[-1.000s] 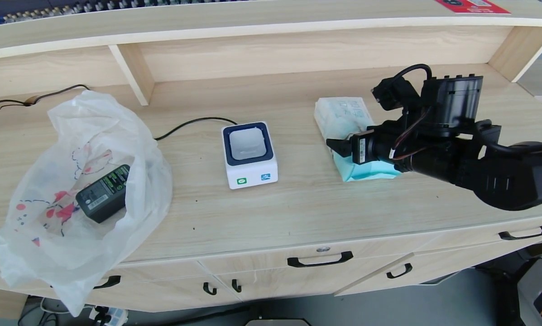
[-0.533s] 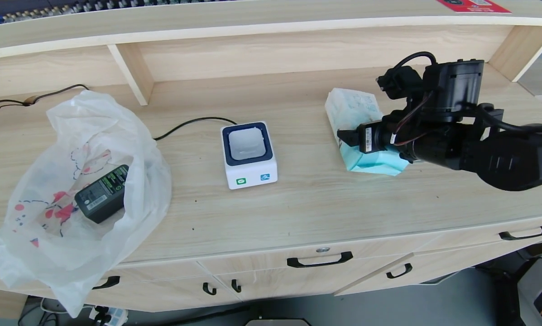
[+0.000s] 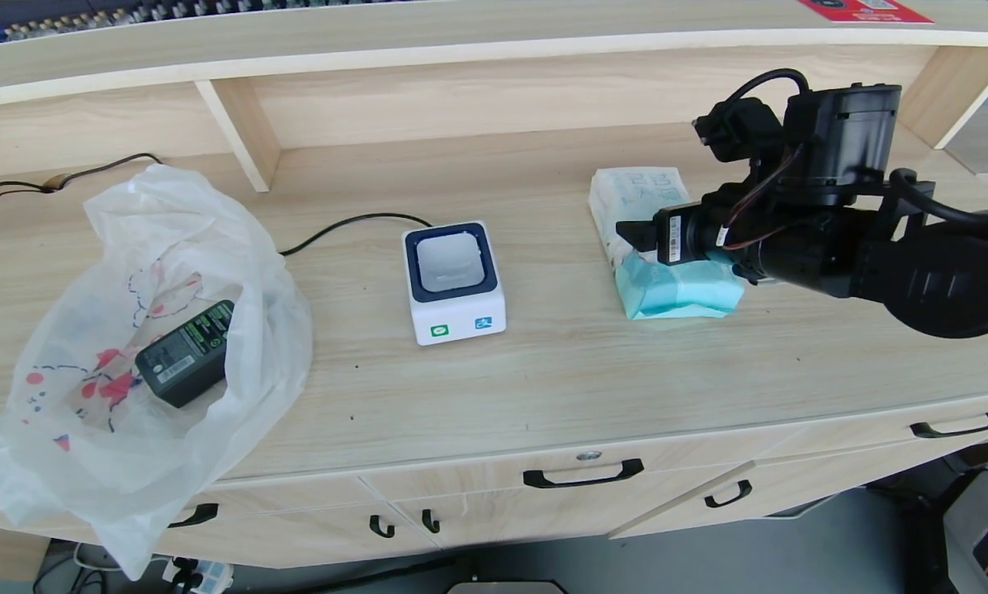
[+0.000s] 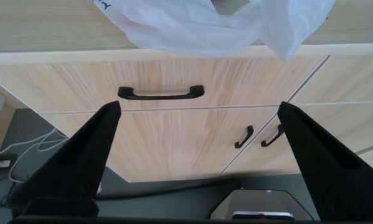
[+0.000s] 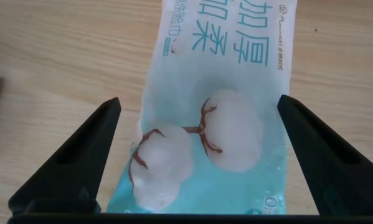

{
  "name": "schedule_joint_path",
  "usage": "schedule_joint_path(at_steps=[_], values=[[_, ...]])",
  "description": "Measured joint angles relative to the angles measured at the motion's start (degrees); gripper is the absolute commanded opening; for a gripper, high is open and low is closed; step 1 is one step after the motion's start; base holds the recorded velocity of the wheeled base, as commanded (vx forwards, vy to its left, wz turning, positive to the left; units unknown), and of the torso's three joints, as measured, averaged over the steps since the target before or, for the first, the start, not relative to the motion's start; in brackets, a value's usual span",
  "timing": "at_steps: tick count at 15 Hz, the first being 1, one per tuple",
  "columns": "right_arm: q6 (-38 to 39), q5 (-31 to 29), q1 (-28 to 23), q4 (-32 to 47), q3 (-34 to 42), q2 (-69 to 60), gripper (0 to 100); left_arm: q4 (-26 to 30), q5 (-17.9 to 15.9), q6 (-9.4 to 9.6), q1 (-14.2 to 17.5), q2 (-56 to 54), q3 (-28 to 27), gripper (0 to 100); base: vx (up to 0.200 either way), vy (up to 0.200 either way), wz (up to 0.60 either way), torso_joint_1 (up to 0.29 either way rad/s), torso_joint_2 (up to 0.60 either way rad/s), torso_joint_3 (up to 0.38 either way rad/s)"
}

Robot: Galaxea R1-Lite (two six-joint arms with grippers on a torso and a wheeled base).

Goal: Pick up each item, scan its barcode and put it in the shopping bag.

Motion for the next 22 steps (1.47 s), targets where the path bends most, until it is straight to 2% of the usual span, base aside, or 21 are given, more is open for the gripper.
schedule_joint_path(at_steps=[3, 8, 17, 22], values=[[0.3, 0.0, -0.3, 0.0, 1.5, 0.2, 100, -0.1, 0.0, 0.0, 0.0, 0.0, 0.0, 100, 0.0, 0.0, 0.0, 0.0, 0.0, 0.0], [0.6, 2.3, -3.7, 0.8, 0.8, 1.2, 100, -0.2, 0.0, 0.12, 0.0, 0.0, 0.0, 100, 0.0, 0.0, 0.0, 0.0, 0.0, 0.0], [2.0, 2.3, -4.1, 4.0, -2.4, 3.4, 100, 0.0, 0.0, 0.0, 0.0, 0.0, 0.0, 100, 0.0, 0.0, 0.0, 0.0, 0.0, 0.0], [7.4, 2.0, -3.1, 4.3, -3.9, 5.0, 100, 0.0, 0.0, -0.02, 0.0, 0.0, 0.0, 100, 0.0, 0.0, 0.0, 0.0, 0.0, 0.0]])
